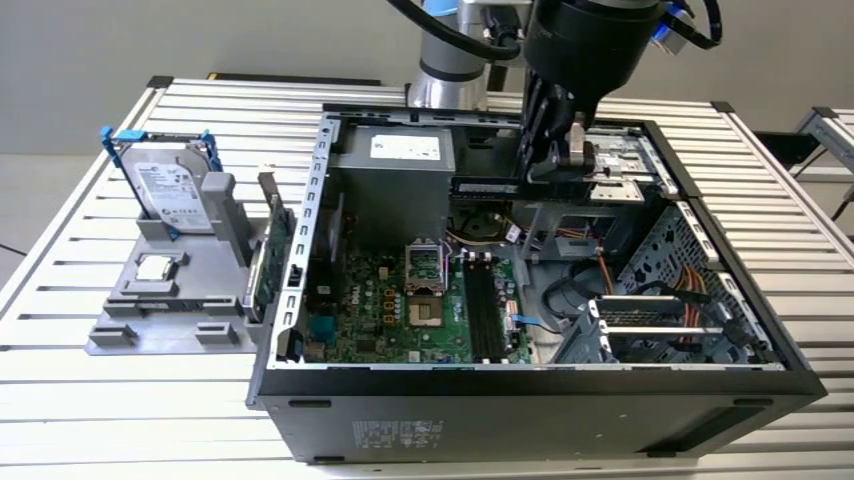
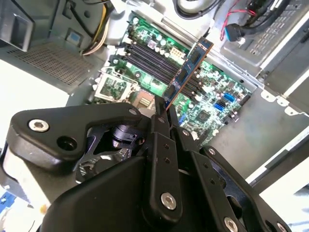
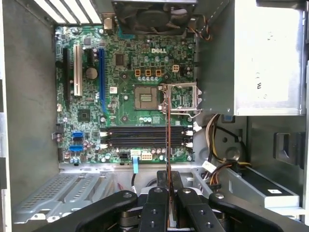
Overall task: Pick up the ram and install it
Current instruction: 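Pick up the ram and move it above insertion slot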
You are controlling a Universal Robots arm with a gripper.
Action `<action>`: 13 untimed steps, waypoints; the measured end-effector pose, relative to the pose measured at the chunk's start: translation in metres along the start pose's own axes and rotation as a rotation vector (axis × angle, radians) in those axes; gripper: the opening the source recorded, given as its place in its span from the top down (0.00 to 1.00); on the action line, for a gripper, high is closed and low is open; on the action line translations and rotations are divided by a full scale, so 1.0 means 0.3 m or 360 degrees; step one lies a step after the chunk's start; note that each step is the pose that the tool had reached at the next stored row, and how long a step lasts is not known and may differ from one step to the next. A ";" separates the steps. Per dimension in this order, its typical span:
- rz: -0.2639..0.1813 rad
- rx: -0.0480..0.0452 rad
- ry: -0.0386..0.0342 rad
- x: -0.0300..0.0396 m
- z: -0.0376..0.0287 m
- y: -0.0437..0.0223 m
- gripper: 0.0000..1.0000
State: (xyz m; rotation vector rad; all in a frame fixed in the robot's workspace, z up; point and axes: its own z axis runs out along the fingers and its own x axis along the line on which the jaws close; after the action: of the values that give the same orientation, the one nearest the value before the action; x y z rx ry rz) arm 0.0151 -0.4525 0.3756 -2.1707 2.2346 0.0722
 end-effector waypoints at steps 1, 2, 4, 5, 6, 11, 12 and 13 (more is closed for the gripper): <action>0.0000 0.0000 0.0000 -0.006 0.000 0.000 1.00; 0.0000 0.0000 0.0001 -0.011 0.001 0.000 1.00; 0.0000 0.0000 0.0002 -0.024 0.001 0.001 1.00; 0.0000 0.0000 0.0002 -0.031 0.002 0.001 1.00; 0.0000 0.0000 0.0003 -0.038 0.002 0.001 1.00; 0.0000 0.0000 0.0006 -0.067 0.003 0.002 1.00; 0.0000 0.0000 0.0006 -0.074 0.004 0.002 1.00; 0.0000 0.0000 0.0007 -0.079 0.004 0.002 1.00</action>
State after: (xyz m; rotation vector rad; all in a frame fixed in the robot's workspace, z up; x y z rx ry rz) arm 0.0151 -0.4289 0.3756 -2.1728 2.2369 0.0677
